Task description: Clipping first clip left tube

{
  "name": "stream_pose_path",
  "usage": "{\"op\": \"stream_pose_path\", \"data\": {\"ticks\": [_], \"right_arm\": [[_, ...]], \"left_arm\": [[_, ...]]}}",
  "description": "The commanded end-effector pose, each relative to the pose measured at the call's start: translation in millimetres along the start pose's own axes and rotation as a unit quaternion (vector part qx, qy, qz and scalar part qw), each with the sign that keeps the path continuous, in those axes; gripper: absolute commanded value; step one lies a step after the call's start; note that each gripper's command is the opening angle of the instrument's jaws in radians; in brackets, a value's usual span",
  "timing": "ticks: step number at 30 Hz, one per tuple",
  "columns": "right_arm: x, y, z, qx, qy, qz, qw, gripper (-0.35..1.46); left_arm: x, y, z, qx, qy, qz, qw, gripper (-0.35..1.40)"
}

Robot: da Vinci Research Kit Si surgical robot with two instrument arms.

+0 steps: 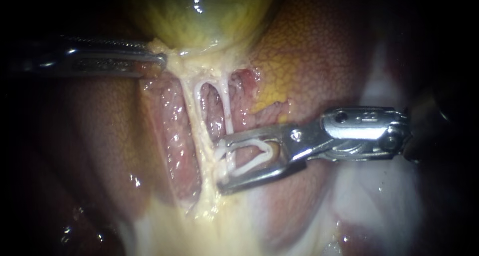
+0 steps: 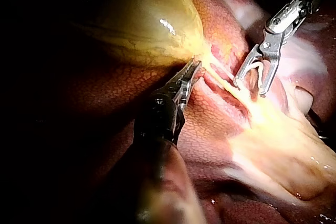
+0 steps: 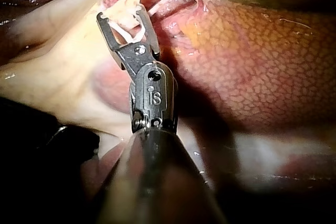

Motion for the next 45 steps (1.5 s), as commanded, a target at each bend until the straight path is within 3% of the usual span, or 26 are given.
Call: {"op": "stream_pose_path", "data": {"ticks": [1, 17, 33, 40, 45], "right_arm": [[0.1, 0.0, -0.1, -0.001, 0.0, 0.0, 1.0, 0.39], [-0.2, 0.7, -0.2, -0.004, 0.001, 0.0, 1.0, 0.39], [-2.0, 3.5, 0.8, -0.012, 0.0, -0.005, 0.9999, 0.4], [-2.3, 4.5, 1.4, -0.005, -0.003, -0.005, 1.0, 0.4], [-2.6, 5.0, 2.3, 0.014, 0.006, -0.007, 0.9999, 0.4]], "left_arm": [[0.0, 0.0, 0.0, 0.0, 0.0, 0.0, 1.0, -0.35], [0.0, 0.0, 0.0, 0.0, 0.0, 0.0, 1.0, -0.35], [0.3, 0.0, 0.2, -0.001, 0.0, 0.001, 1.0, -0.35], [0.3, 0.0, 0.2, -0.001, 0.0, 0.001, 1.0, -0.35], [0.4, 0.1, 0.3, -0.001, 0.0, 0.001, 1.0, -0.35]]}}
